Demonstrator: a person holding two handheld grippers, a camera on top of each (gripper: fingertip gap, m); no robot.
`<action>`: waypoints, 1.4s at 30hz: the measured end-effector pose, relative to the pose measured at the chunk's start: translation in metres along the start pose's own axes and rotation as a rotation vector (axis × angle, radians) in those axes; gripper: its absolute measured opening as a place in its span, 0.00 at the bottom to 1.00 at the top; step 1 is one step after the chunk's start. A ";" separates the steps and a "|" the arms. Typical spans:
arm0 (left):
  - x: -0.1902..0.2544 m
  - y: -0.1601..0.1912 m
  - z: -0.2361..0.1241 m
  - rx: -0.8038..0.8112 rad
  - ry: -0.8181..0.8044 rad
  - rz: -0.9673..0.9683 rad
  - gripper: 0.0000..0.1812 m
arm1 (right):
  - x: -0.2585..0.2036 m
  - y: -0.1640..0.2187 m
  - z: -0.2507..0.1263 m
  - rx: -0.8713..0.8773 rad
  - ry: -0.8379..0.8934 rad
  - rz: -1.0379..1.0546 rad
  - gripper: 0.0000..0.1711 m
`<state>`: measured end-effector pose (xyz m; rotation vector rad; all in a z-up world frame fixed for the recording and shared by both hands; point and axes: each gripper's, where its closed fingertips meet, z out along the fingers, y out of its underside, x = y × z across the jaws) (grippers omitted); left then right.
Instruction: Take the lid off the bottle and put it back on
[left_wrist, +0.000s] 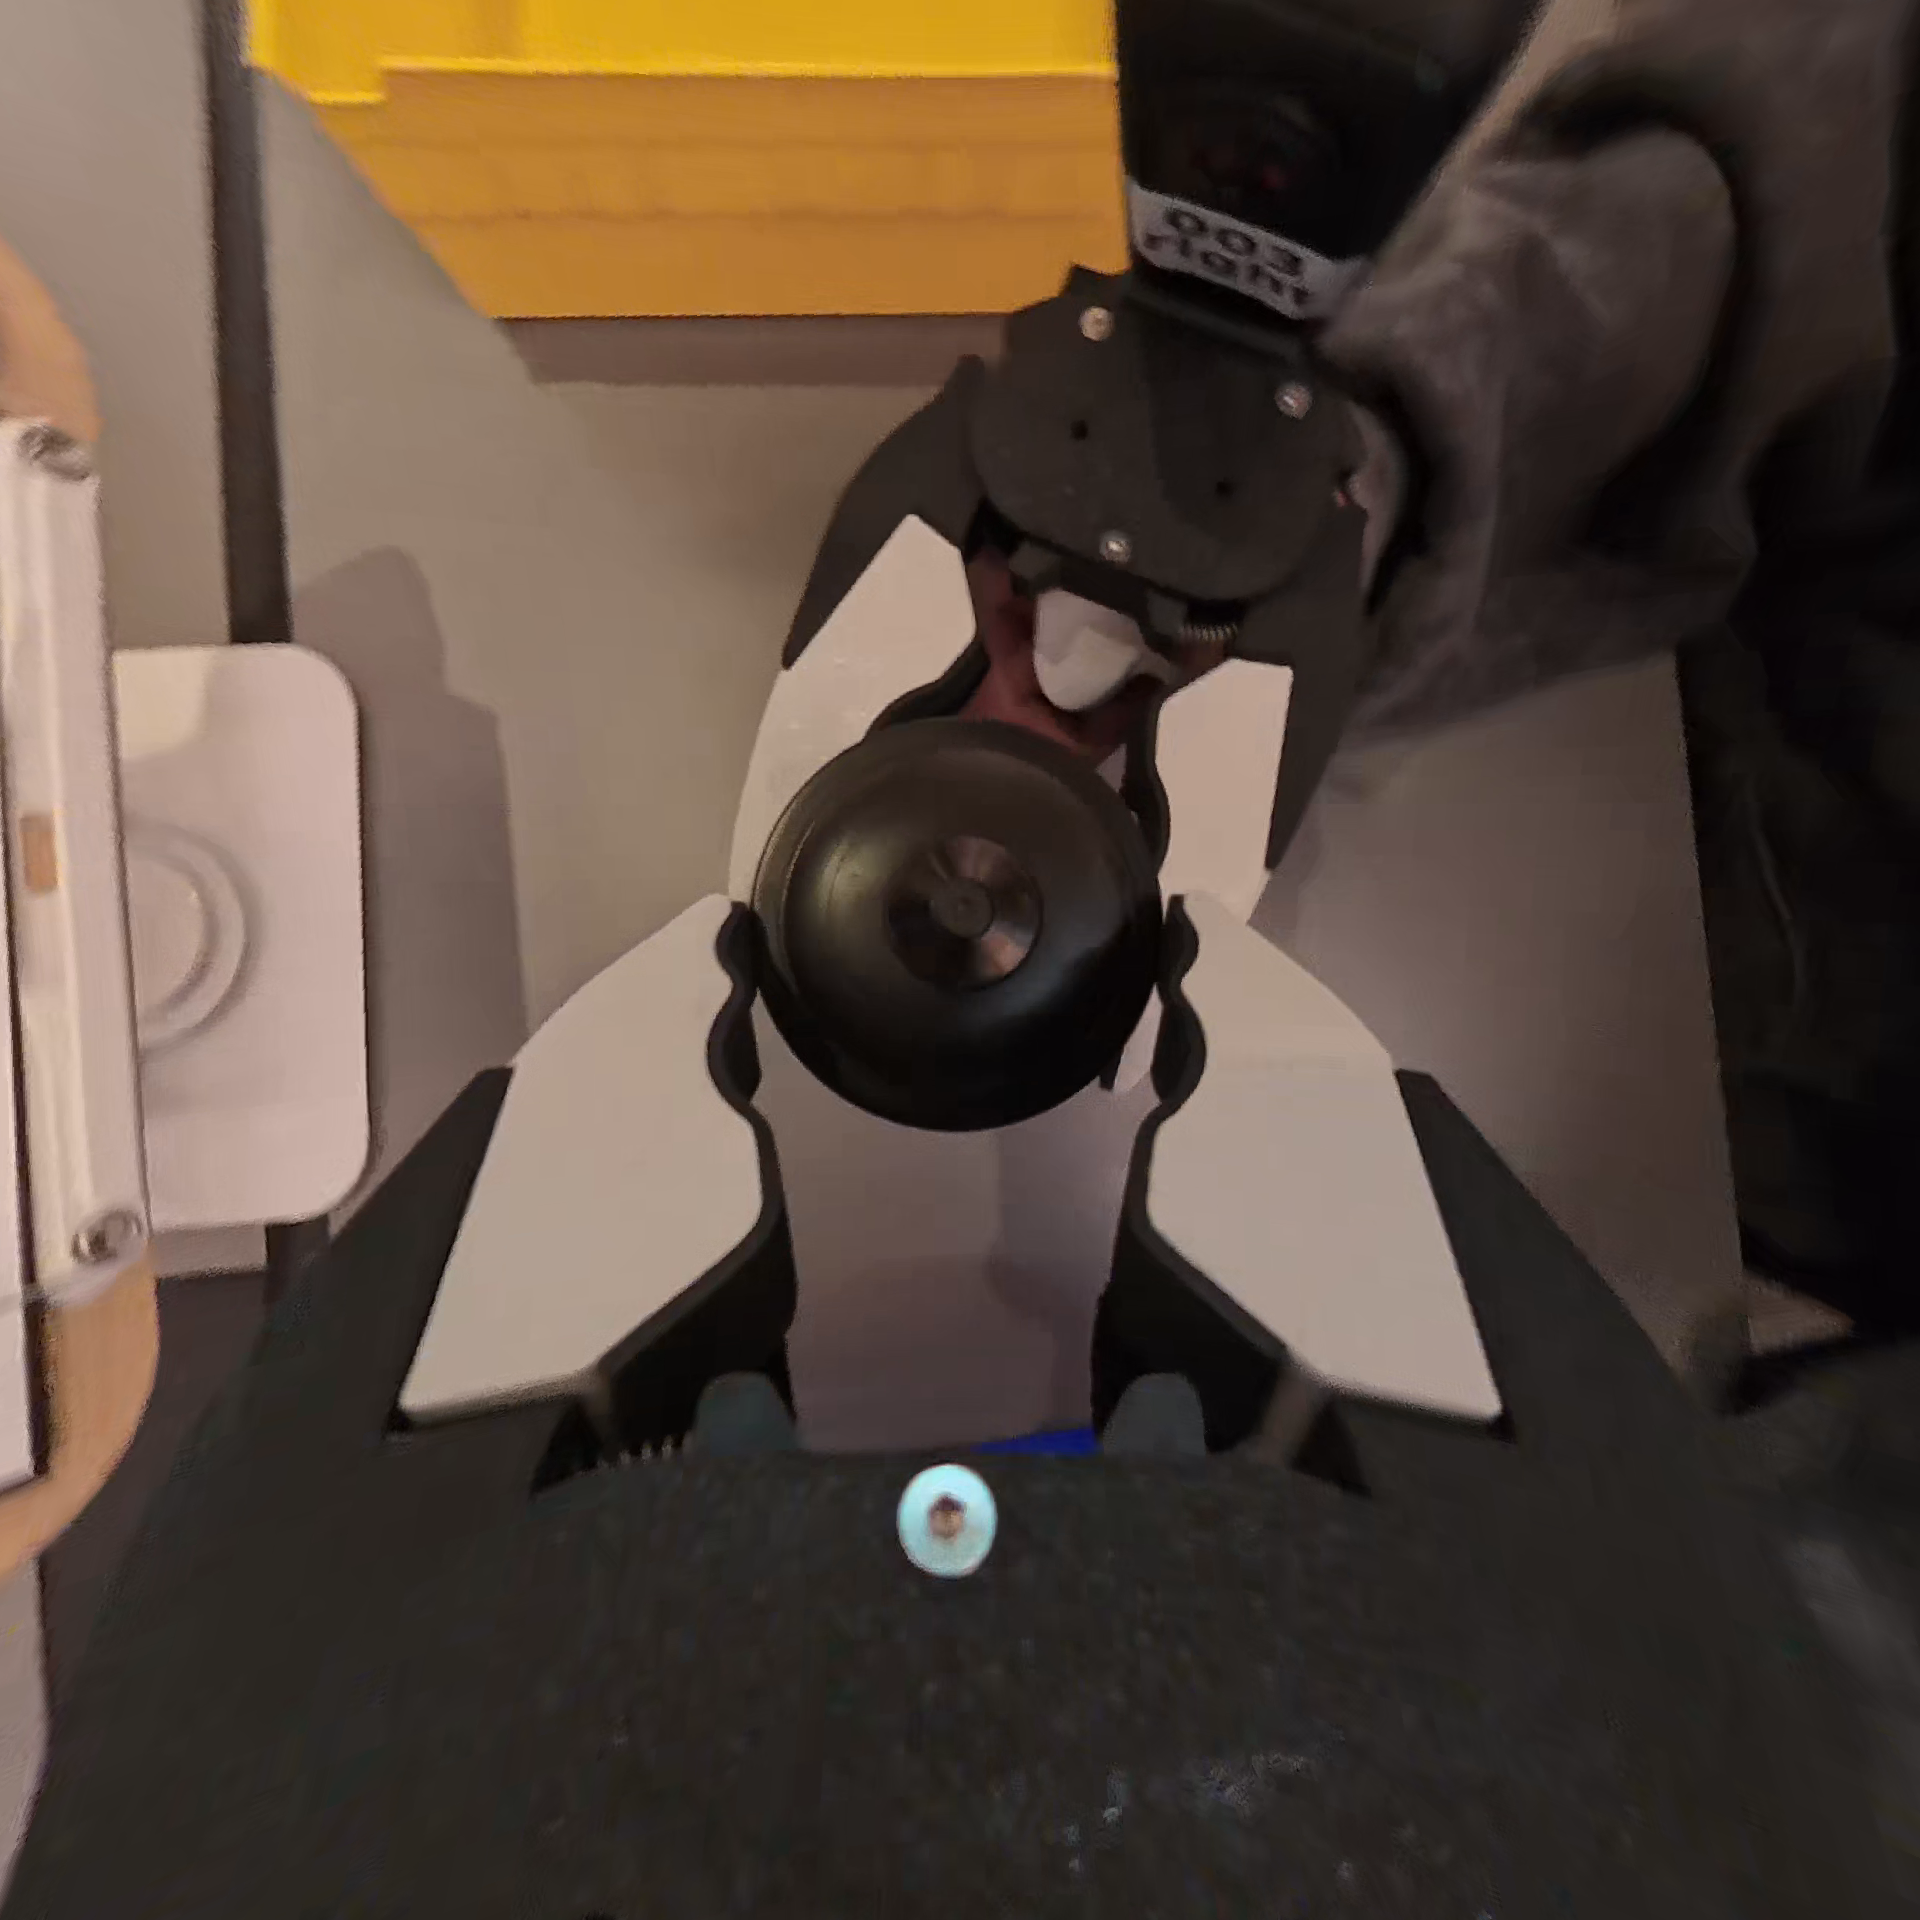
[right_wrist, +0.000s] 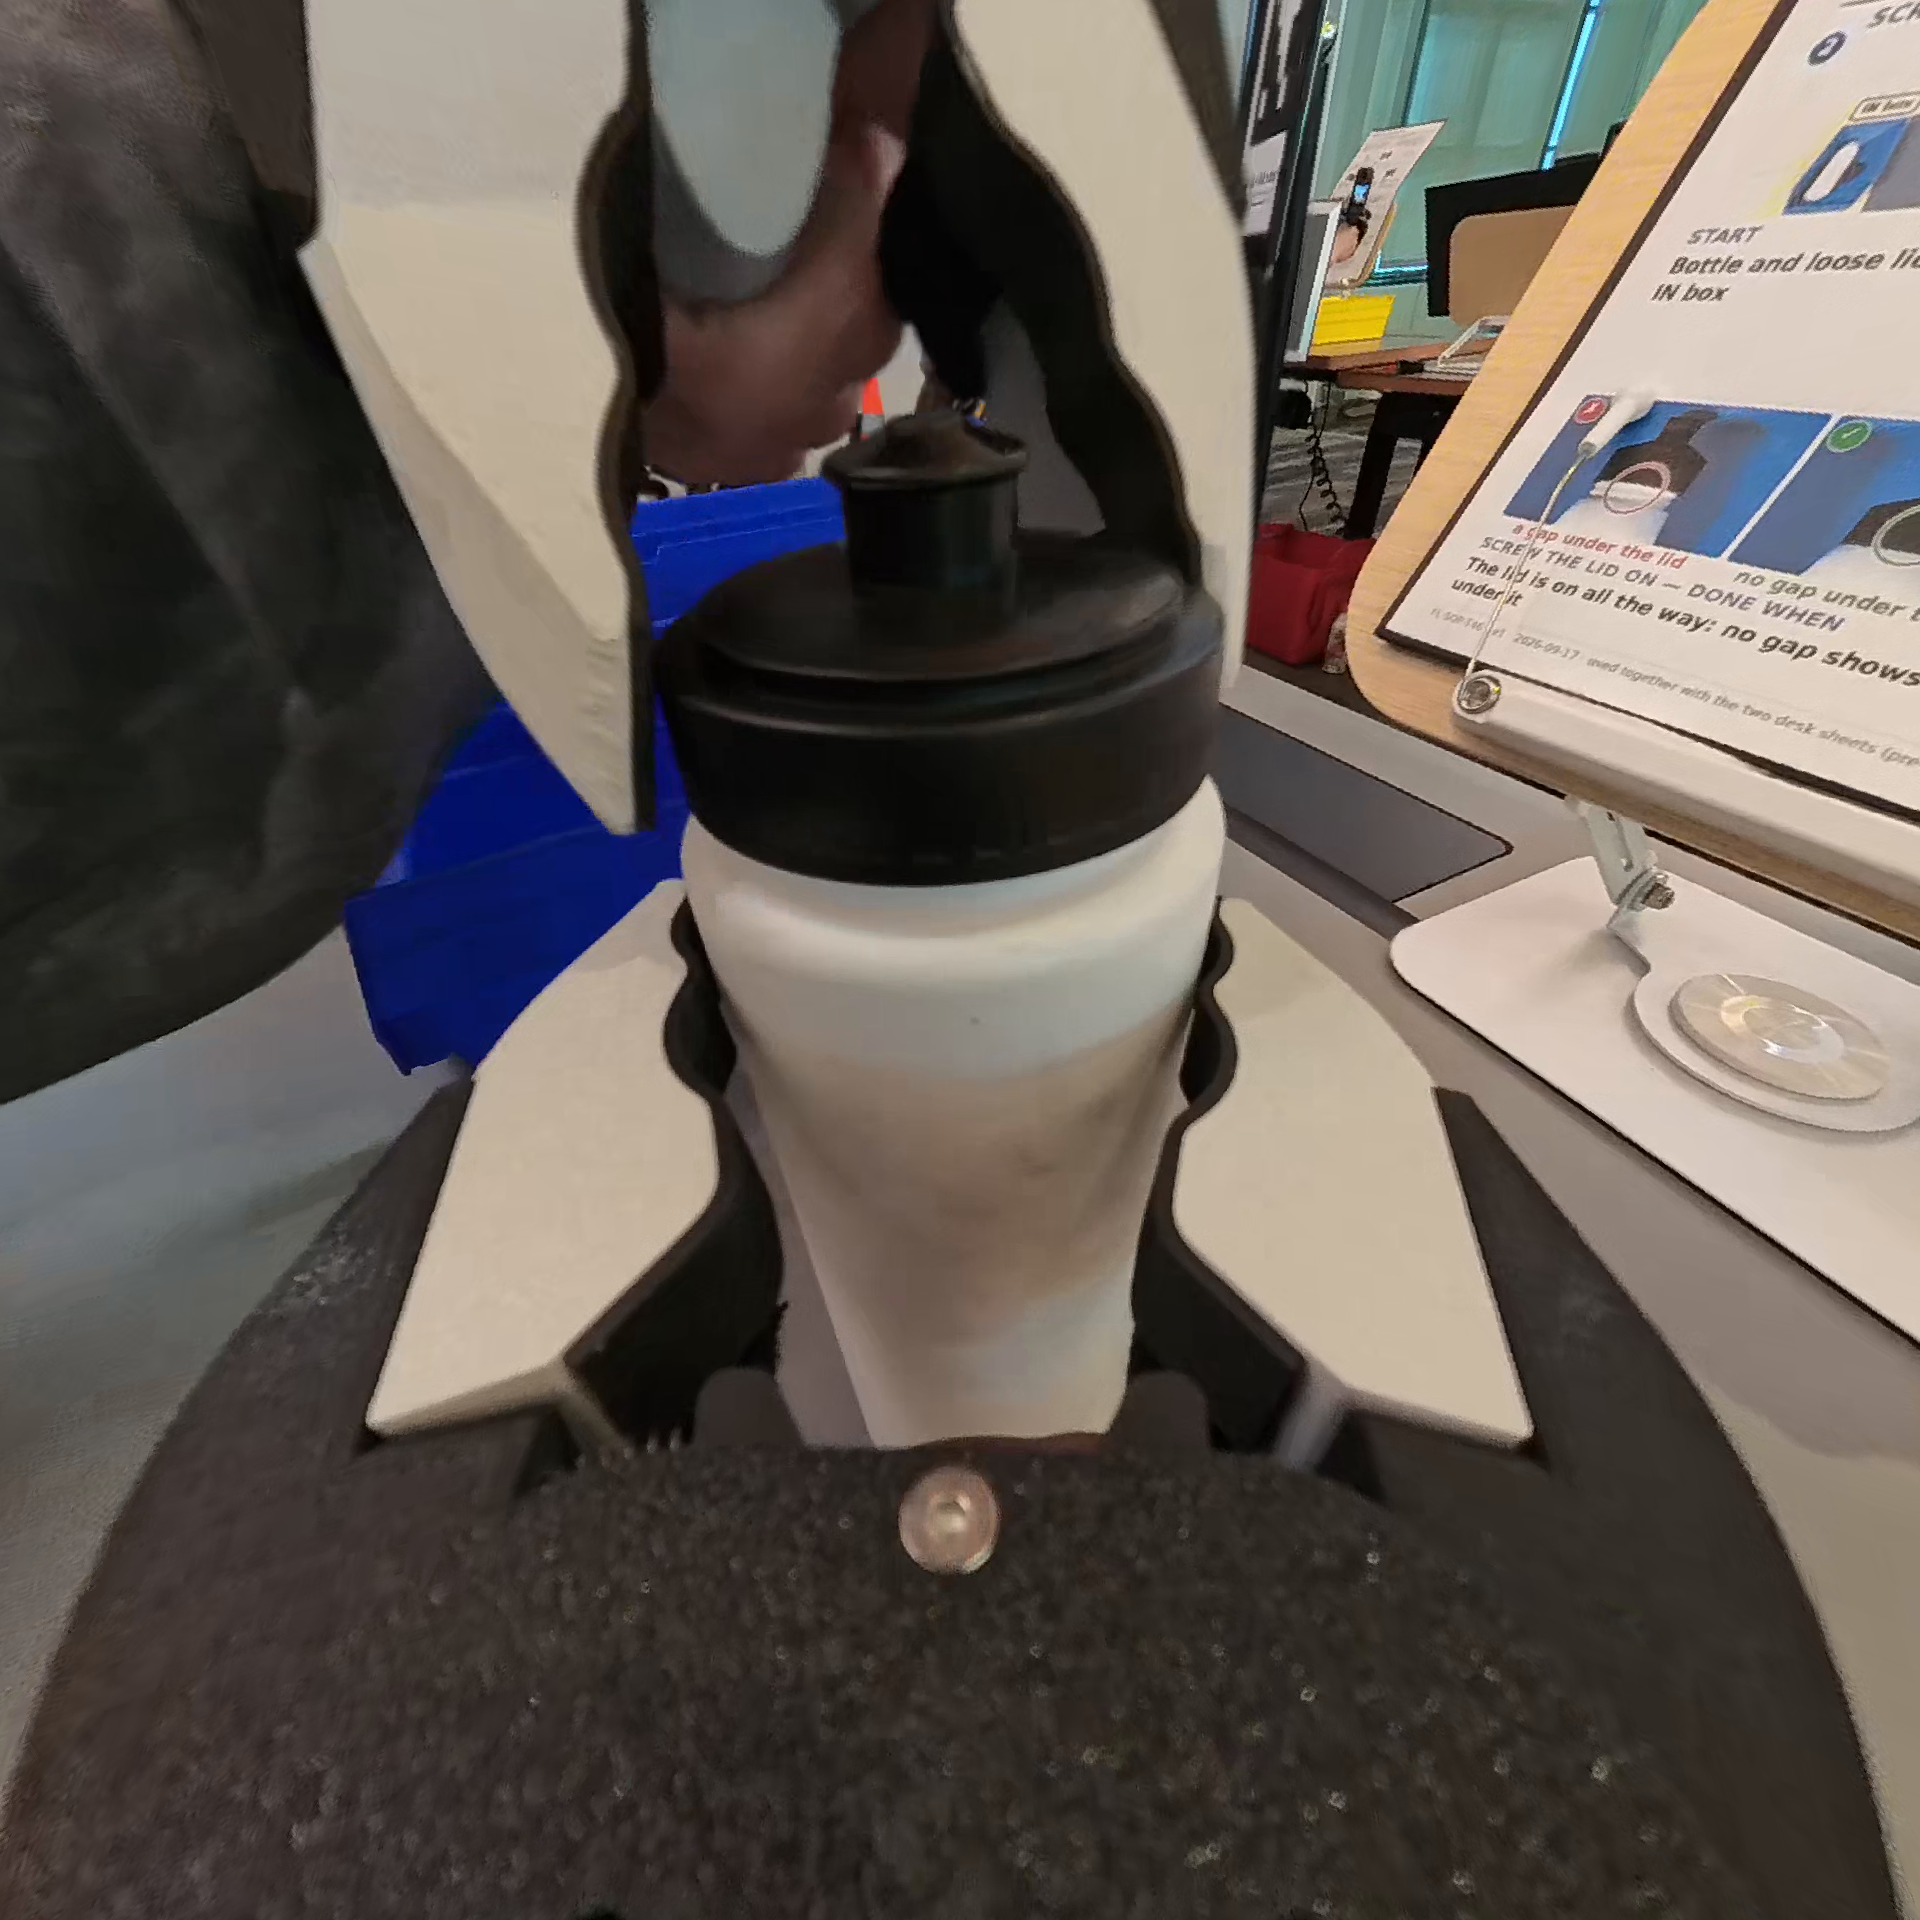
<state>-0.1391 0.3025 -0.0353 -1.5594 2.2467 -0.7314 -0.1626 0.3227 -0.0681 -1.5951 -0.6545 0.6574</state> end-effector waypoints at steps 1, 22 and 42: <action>0.000 0.001 0.000 -0.013 0.047 0.048 0.41 | 0.000 0.000 0.000 0.001 -0.006 0.007 0.51; -0.008 -0.022 -0.023 0.415 -0.290 -0.395 0.59 | 0.002 0.000 0.002 0.007 0.005 0.018 0.51; -0.006 -0.005 0.002 0.369 -0.485 -0.598 0.43 | -0.004 0.000 0.001 0.004 0.008 -0.008 0.51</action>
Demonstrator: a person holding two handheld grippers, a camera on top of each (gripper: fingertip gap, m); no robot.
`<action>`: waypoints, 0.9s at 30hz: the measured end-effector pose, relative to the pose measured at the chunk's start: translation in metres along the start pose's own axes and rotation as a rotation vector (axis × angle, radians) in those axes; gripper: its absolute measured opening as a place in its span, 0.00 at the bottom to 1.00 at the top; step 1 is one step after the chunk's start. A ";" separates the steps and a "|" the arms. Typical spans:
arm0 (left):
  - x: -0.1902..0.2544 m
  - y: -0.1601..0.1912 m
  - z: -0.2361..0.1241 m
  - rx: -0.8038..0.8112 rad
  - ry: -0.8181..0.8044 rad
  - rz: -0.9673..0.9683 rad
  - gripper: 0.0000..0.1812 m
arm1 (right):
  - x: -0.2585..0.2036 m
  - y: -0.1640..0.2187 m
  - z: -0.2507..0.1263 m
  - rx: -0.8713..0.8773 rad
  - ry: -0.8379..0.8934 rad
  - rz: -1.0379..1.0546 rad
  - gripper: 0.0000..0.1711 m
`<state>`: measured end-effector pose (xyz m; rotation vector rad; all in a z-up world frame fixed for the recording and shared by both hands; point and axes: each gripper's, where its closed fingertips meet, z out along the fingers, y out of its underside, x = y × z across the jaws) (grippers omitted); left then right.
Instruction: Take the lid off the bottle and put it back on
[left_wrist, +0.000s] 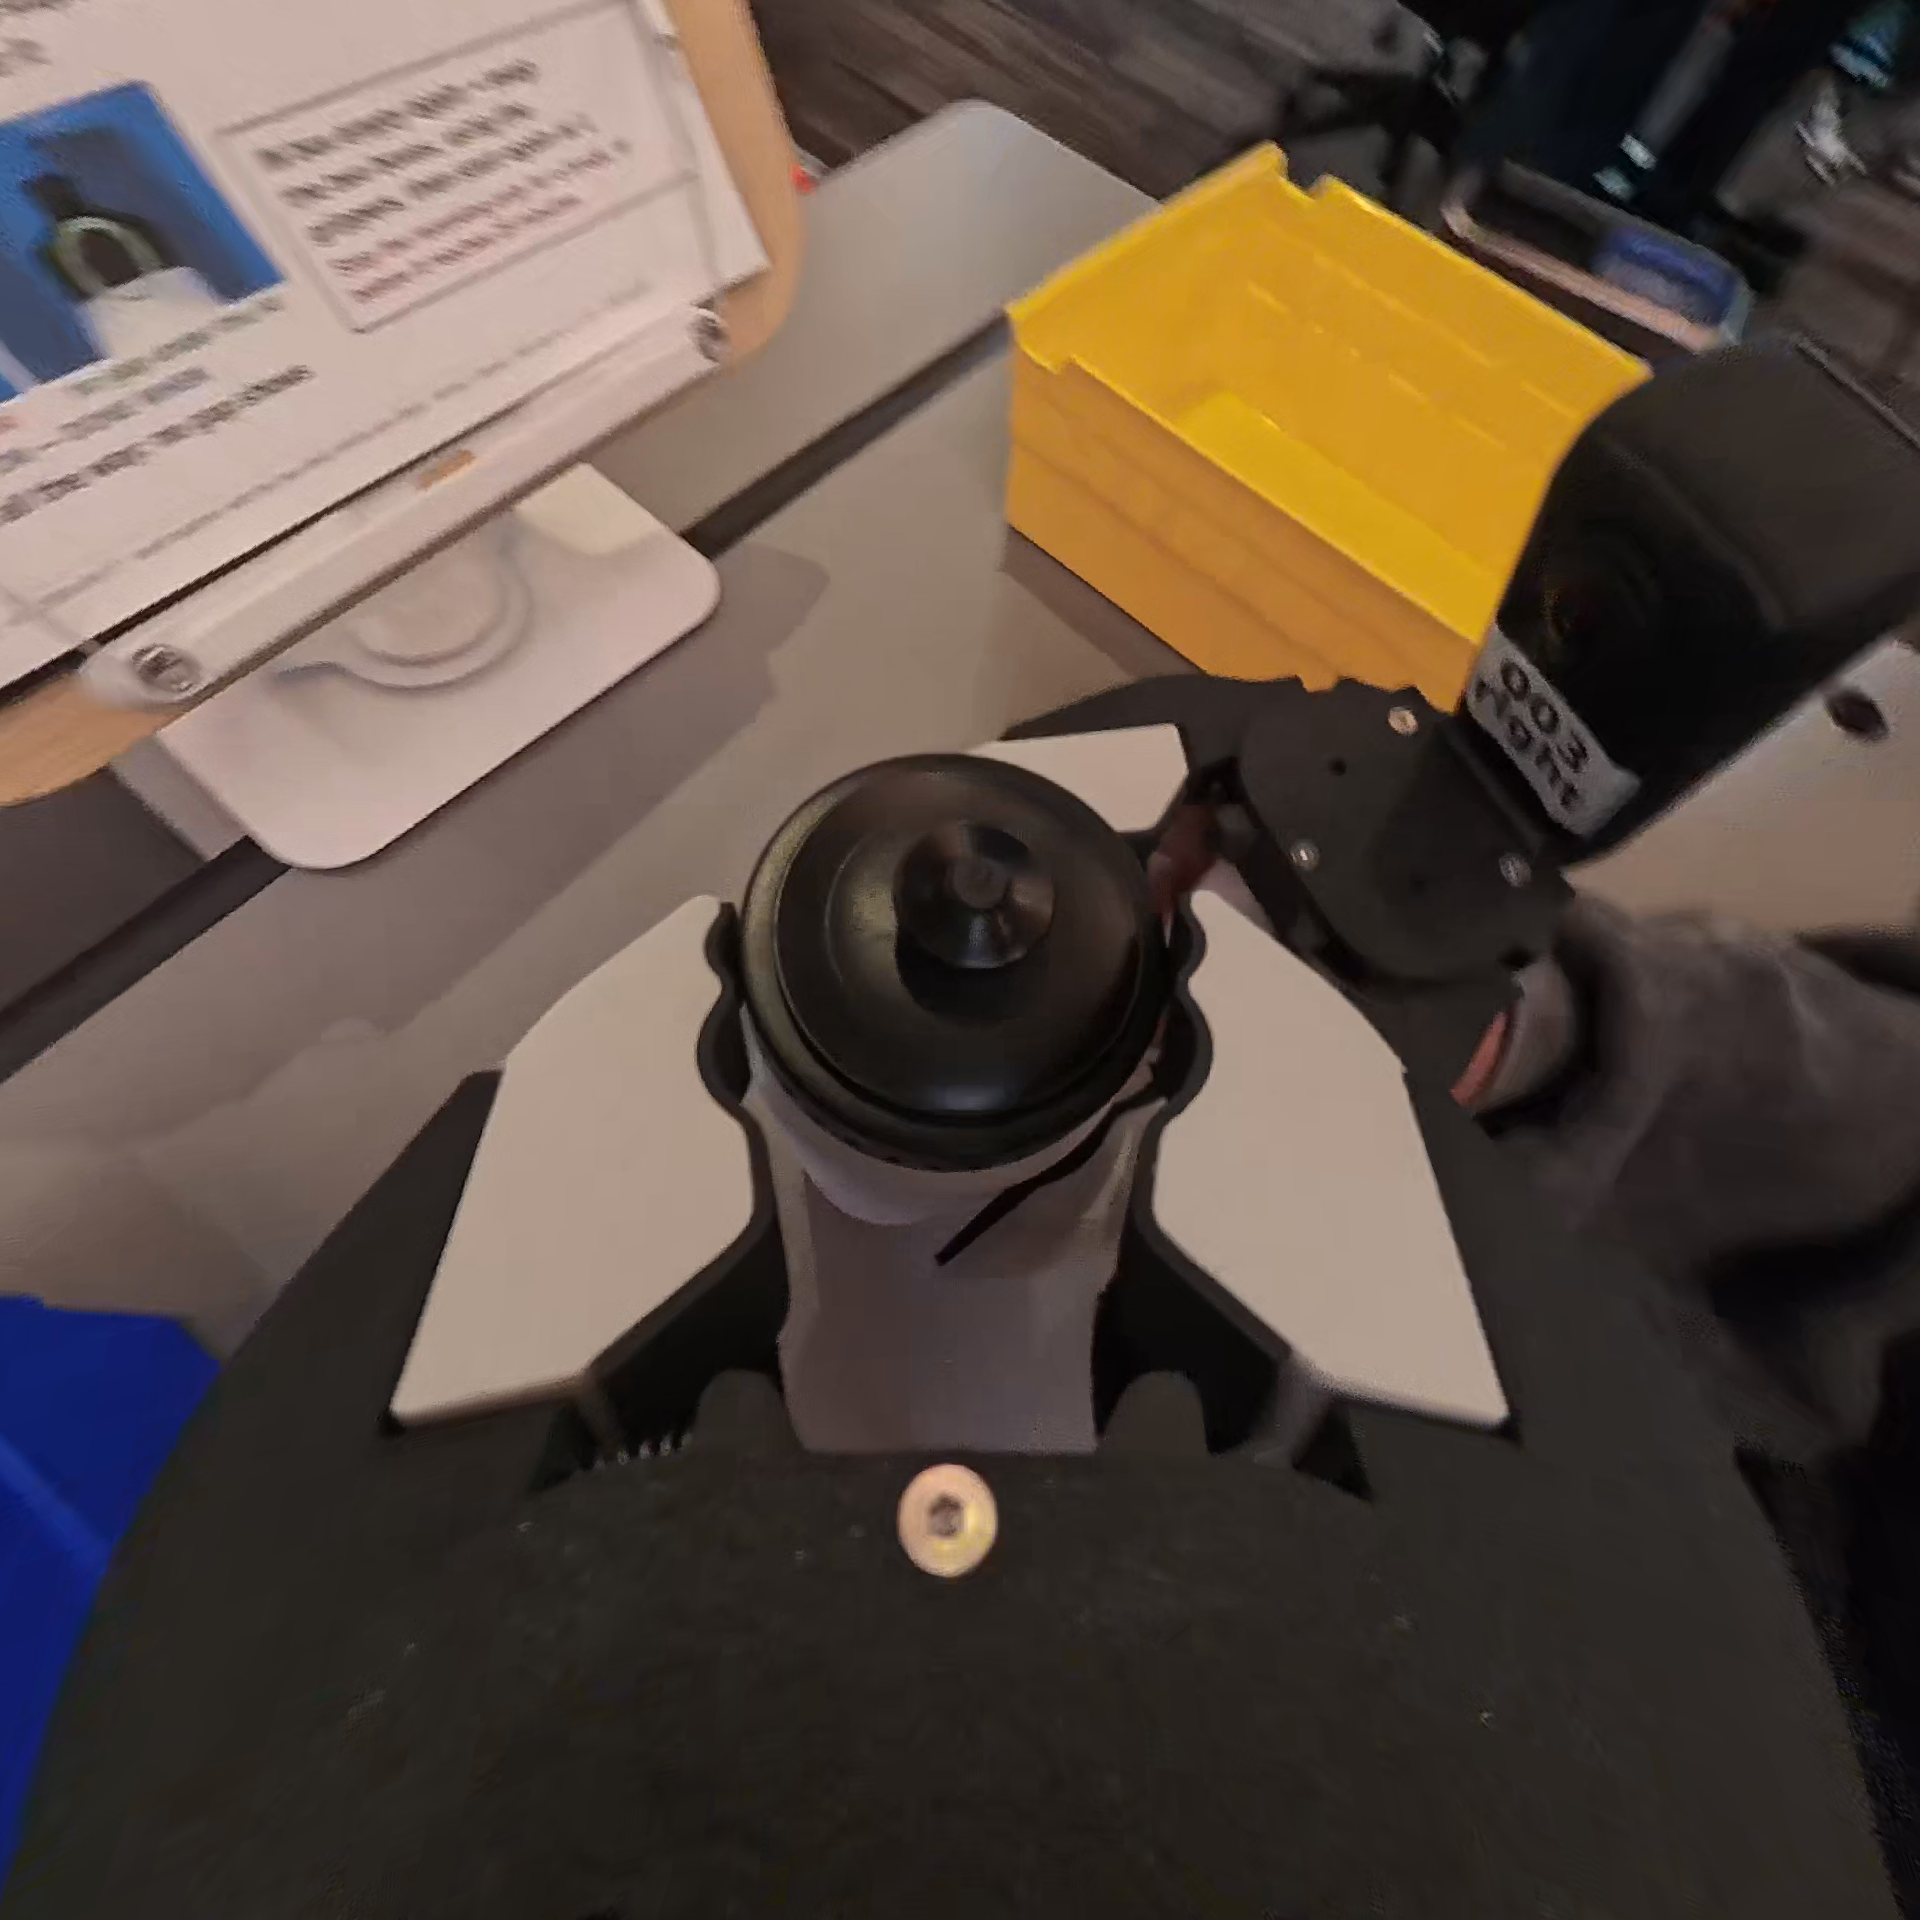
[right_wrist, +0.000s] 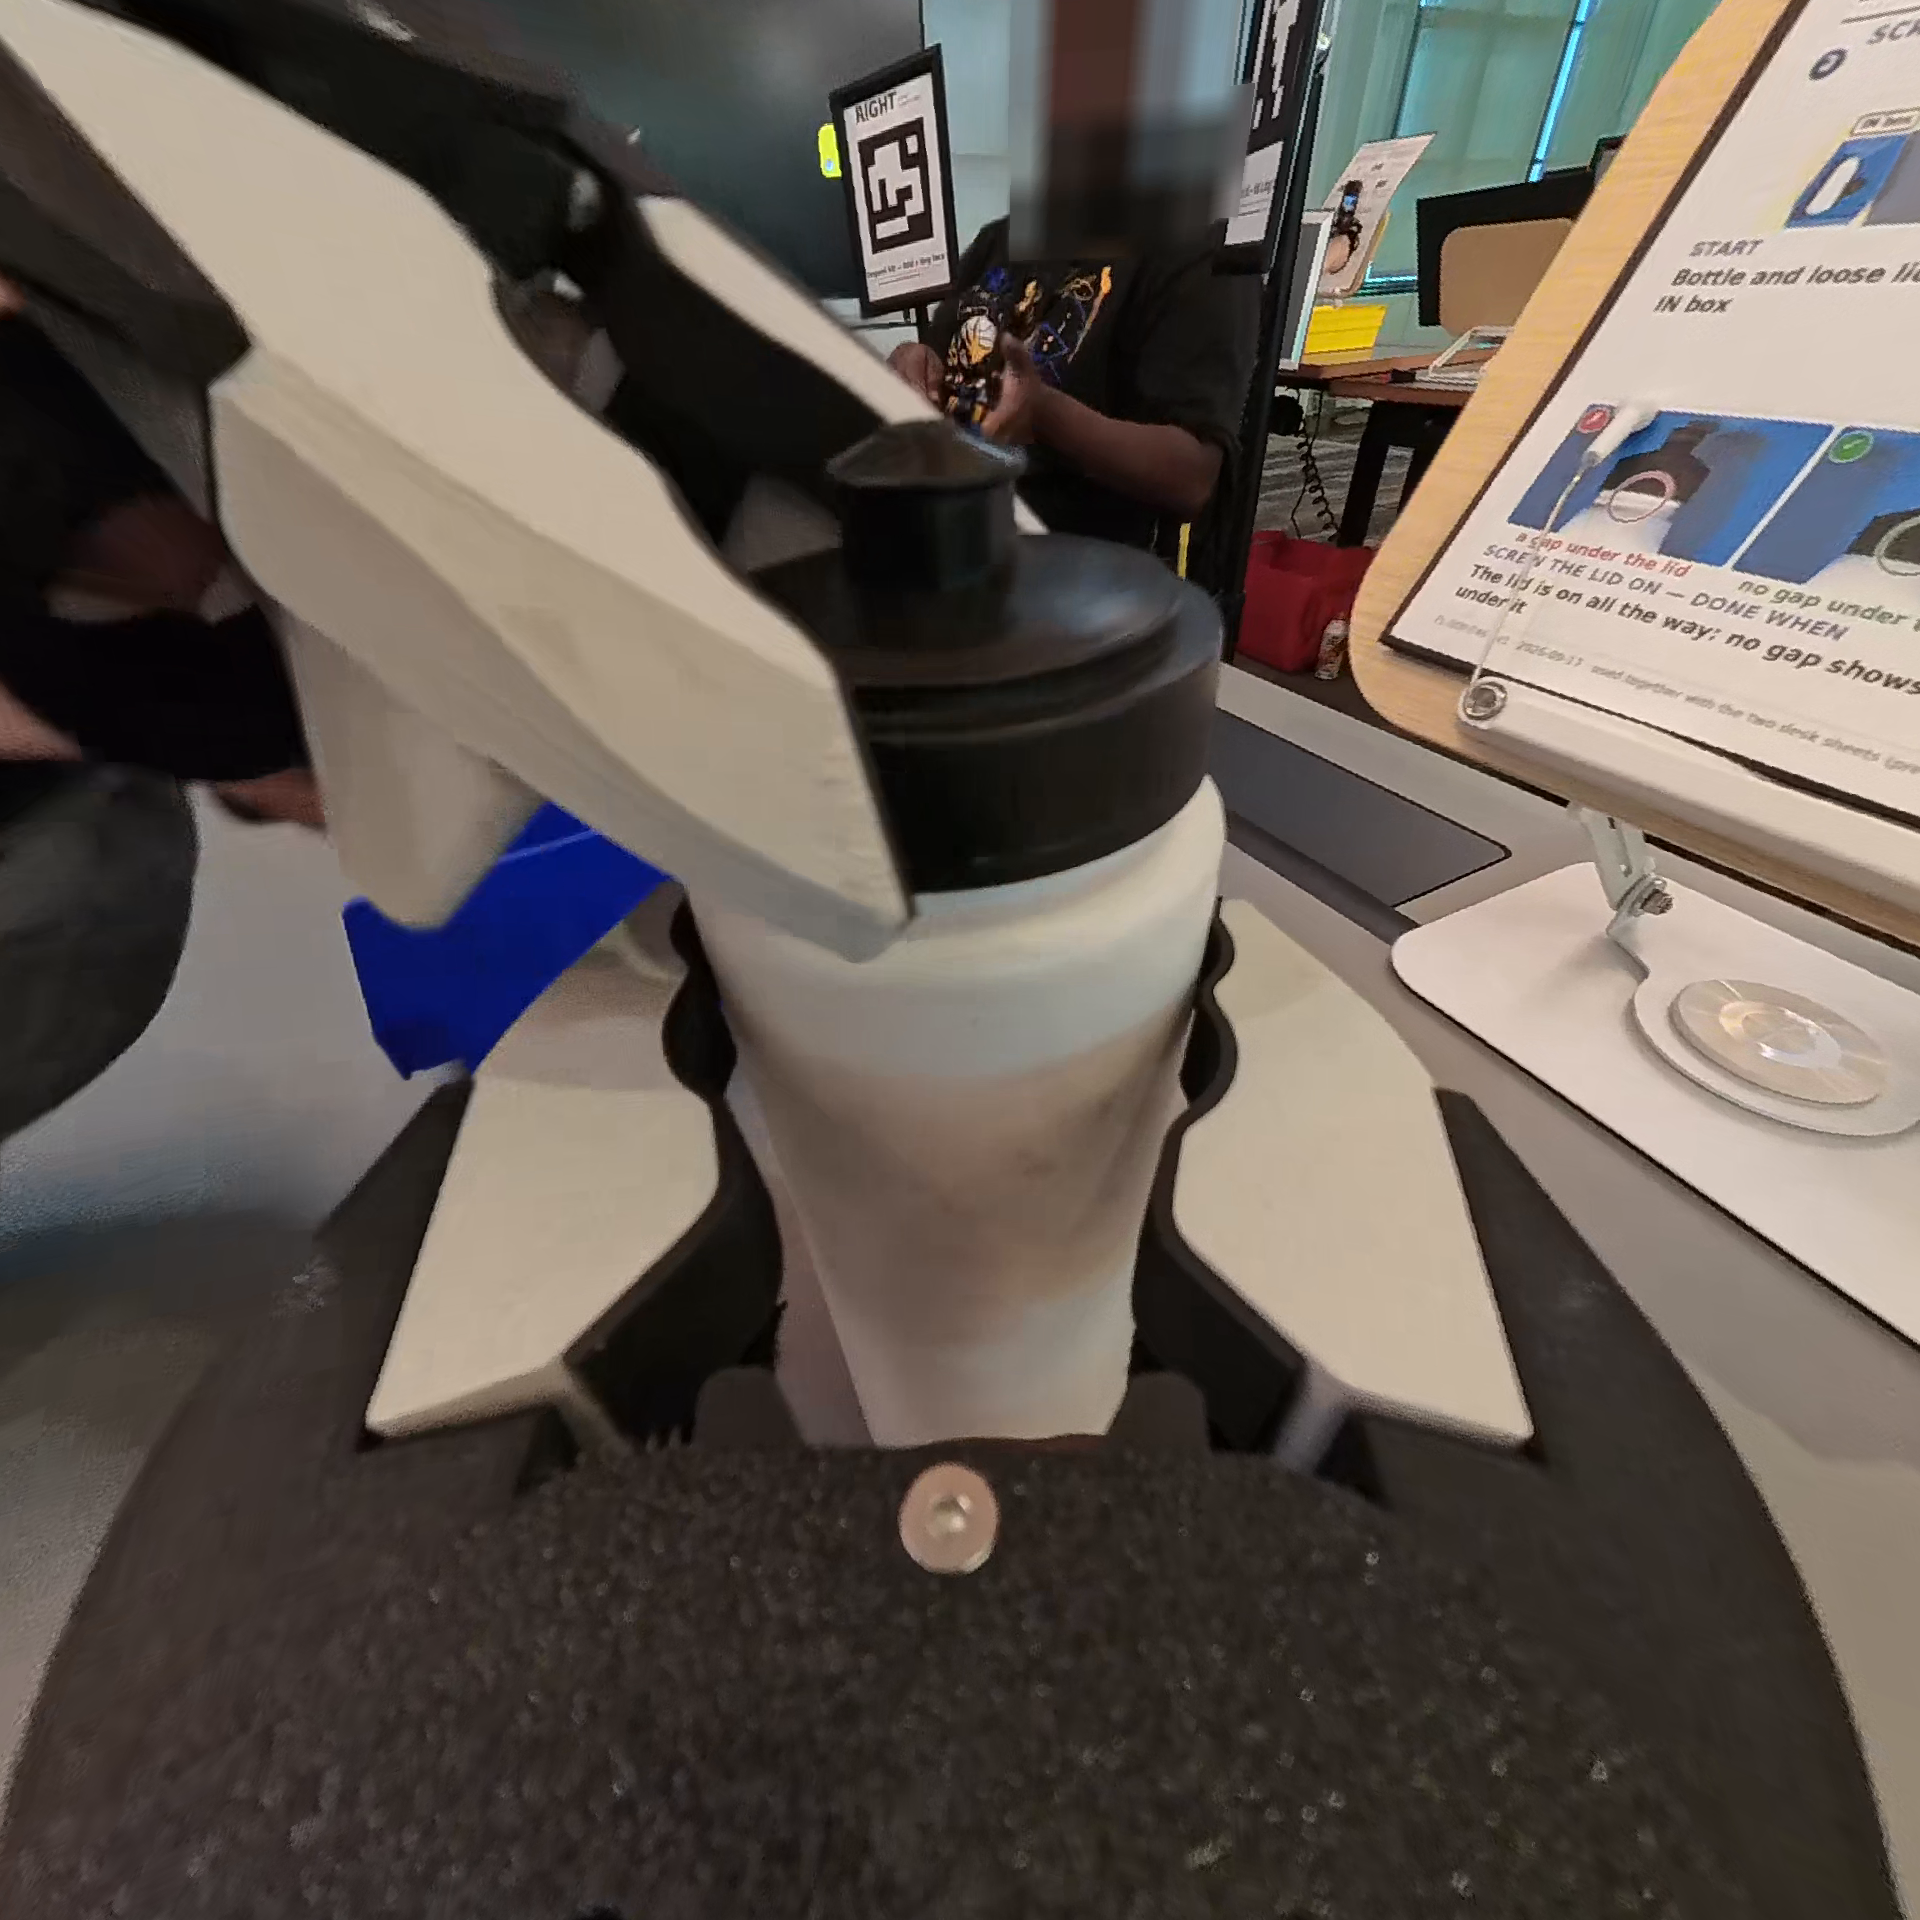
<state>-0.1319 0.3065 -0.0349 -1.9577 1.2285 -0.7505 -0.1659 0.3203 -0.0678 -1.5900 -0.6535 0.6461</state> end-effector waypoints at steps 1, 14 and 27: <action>0.002 0.002 -0.001 -0.025 0.057 0.044 0.43 | -0.001 0.000 0.000 -0.001 -0.003 -0.007 0.51; 0.003 0.018 -0.010 -0.384 0.634 0.663 0.43 | -0.007 0.001 0.003 -0.002 -0.036 0.016 0.51; 0.001 0.010 -0.015 -0.244 0.588 0.649 0.41 | -0.005 0.000 0.004 0.008 -0.027 0.015 0.51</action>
